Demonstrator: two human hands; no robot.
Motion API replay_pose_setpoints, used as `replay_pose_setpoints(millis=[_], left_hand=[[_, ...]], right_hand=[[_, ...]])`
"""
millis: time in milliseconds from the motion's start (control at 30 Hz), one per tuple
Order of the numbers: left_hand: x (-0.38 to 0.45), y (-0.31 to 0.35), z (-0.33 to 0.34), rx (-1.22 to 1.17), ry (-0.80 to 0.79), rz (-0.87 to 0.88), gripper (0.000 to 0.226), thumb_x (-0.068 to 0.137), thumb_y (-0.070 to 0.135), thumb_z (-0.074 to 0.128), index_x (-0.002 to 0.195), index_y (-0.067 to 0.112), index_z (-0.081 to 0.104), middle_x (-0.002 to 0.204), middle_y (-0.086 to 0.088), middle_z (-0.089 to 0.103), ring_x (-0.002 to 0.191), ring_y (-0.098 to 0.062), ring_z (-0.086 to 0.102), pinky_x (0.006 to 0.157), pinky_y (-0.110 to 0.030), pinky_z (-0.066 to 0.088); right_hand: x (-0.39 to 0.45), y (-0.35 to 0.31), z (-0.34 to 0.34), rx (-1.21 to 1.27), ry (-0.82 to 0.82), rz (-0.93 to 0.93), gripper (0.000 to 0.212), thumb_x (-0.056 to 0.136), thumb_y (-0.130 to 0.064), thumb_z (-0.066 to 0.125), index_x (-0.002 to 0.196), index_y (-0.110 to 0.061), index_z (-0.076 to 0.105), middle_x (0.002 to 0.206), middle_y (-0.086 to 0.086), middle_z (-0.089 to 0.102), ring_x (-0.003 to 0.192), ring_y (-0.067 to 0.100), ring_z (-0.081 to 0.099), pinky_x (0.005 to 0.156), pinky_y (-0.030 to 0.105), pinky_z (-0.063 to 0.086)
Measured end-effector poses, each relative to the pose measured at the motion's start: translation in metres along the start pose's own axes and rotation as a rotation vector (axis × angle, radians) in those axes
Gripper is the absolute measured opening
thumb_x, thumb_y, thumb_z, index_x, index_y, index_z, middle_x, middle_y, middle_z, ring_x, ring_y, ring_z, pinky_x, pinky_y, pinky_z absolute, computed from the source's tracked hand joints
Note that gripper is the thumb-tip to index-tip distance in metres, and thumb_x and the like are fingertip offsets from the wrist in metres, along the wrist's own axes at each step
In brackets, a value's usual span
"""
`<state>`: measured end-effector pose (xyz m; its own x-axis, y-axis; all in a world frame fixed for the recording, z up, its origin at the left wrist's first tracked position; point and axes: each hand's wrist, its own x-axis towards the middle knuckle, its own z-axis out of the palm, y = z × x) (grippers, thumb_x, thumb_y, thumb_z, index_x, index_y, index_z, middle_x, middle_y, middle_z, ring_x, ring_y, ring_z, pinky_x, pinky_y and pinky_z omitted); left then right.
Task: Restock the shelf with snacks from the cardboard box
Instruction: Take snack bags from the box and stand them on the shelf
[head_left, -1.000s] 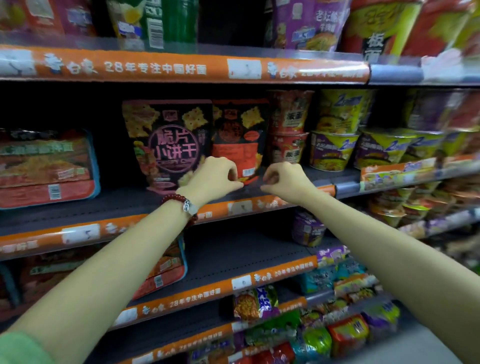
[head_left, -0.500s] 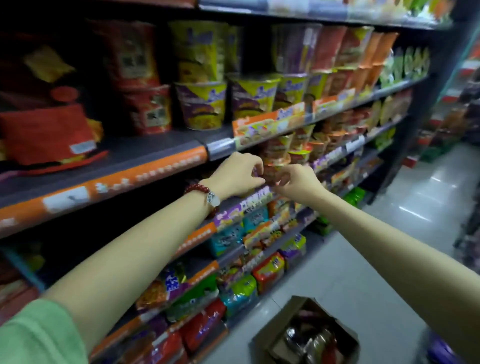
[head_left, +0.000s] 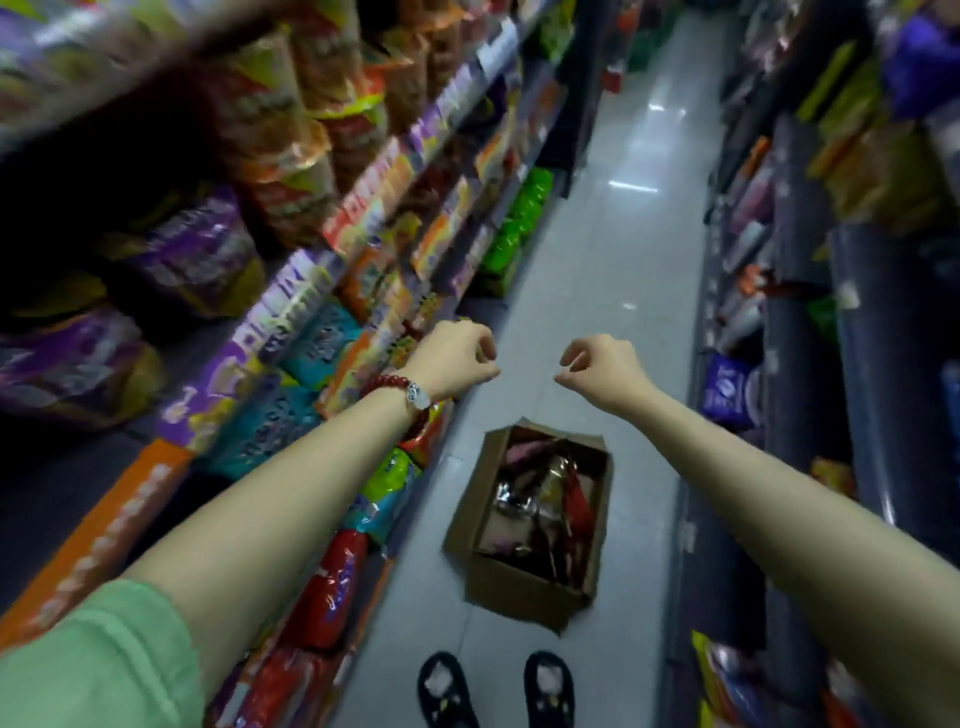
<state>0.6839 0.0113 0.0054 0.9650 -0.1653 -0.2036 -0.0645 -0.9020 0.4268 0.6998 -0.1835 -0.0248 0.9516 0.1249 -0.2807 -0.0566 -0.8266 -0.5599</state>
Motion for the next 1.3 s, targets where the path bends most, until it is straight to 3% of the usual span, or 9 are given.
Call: replay_pose_setpoints(millis=[167, 267, 467, 667, 800, 1000, 1067, 1133, 1300], left_hand=[[0.040, -0.025, 0.110, -0.072, -0.130, -0.072, 0.020, 0.079, 0.026, 0.068, 0.092, 0.012, 0.070, 0.095, -0.012, 0.074, 0.094, -0.025, 0.068, 0.084, -0.033, 0.052], [0.061, -0.049, 0.184, -0.128, -0.190, -0.112, 0.020, 0.078, 0.029, 0.070, 0.091, 0.014, 0.069, 0.093, -0.011, 0.073, 0.093, -0.025, 0.067, 0.083, -0.035, 0.053], [0.102, -0.104, 0.316, -0.191, -0.231, -0.174, 0.032, 0.082, 0.031, 0.068, 0.108, 0.012, 0.064, 0.107, -0.007, 0.068, 0.099, -0.022, 0.063, 0.088, -0.031, 0.049], [0.135, -0.166, 0.440, -0.284, -0.205, -0.227, 0.050, 0.081, 0.031, 0.071, 0.124, 0.012, 0.055, 0.123, -0.007, 0.062, 0.113, -0.021, 0.058, 0.090, -0.026, 0.043], [0.151, -0.208, 0.515, -0.352, -0.193, -0.219, 0.060, 0.079, 0.032, 0.073, 0.132, 0.015, 0.049, 0.134, -0.004, 0.056, 0.122, -0.020, 0.052, 0.100, -0.029, 0.042], [0.172, -0.247, 0.604, -0.549, -0.084, -0.201, 0.063, 0.075, 0.033, 0.077, 0.132, 0.023, 0.050, 0.133, 0.001, 0.057, 0.123, -0.016, 0.051, 0.099, -0.024, 0.040], [0.176, -0.253, 0.624, -0.631, -0.036, -0.186, 0.063, 0.074, 0.033, 0.077, 0.131, 0.026, 0.051, 0.131, 0.003, 0.057, 0.123, -0.013, 0.050, 0.099, -0.024, 0.039], [0.180, -0.258, 0.638, -0.692, -0.020, -0.168, 0.064, 0.074, 0.032, 0.077, 0.131, 0.027, 0.050, 0.130, 0.006, 0.057, 0.121, -0.010, 0.050, 0.098, -0.023, 0.039], [0.192, -0.259, 0.656, -0.716, -0.023, -0.101, 0.052, 0.085, 0.025, 0.068, 0.134, 0.024, 0.051, 0.127, 0.010, 0.060, 0.117, -0.007, 0.053, 0.100, -0.024, 0.041]], right_hand=[[0.012, 0.091, 0.057, 0.071, 0.007, 0.169, 0.022, 0.081, -0.024, 0.068, 0.099, -0.011, 0.068, 0.095, 0.010, 0.072, 0.096, 0.025, 0.063, 0.072, 0.023, 0.039], [0.025, 0.146, 0.101, 0.088, 0.008, 0.227, 0.024, 0.081, -0.027, 0.069, 0.098, -0.010, 0.067, 0.096, 0.011, 0.071, 0.096, 0.028, 0.064, 0.077, 0.029, 0.046], [0.061, 0.242, 0.207, 0.176, 0.019, 0.268, 0.023, 0.084, -0.025, 0.068, 0.101, -0.011, 0.065, 0.095, 0.006, 0.067, 0.092, 0.022, 0.062, 0.081, 0.031, 0.049], [0.096, 0.316, 0.340, 0.254, -0.011, 0.296, 0.038, 0.085, -0.028, 0.068, 0.118, -0.013, 0.059, 0.113, 0.004, 0.065, 0.103, 0.018, 0.059, 0.086, 0.026, 0.046], [0.115, 0.350, 0.415, 0.343, -0.023, 0.320, 0.049, 0.086, -0.032, 0.067, 0.129, -0.015, 0.051, 0.125, 0.003, 0.059, 0.111, 0.016, 0.055, 0.088, 0.024, 0.043], [0.134, 0.386, 0.495, 0.433, 0.016, 0.349, 0.070, 0.081, -0.042, 0.069, 0.140, -0.020, 0.038, 0.137, 0.004, 0.053, 0.125, 0.020, 0.051, 0.104, 0.036, 0.044], [0.136, 0.388, 0.514, 0.366, 0.040, 0.295, 0.075, 0.081, -0.040, 0.069, 0.144, -0.020, 0.033, 0.142, 0.001, 0.046, 0.132, 0.019, 0.043, 0.111, 0.032, 0.034], [0.136, 0.387, 0.528, 0.315, 0.039, 0.262, 0.077, 0.083, -0.034, 0.069, 0.146, -0.018, 0.028, 0.146, -0.001, 0.040, 0.136, 0.017, 0.037, 0.108, 0.024, 0.026], [0.136, 0.400, 0.543, 0.306, 0.046, 0.385, 0.073, 0.085, -0.031, 0.068, 0.145, -0.014, 0.030, 0.141, 0.007, 0.048, 0.131, 0.023, 0.044, 0.106, 0.031, 0.036]])
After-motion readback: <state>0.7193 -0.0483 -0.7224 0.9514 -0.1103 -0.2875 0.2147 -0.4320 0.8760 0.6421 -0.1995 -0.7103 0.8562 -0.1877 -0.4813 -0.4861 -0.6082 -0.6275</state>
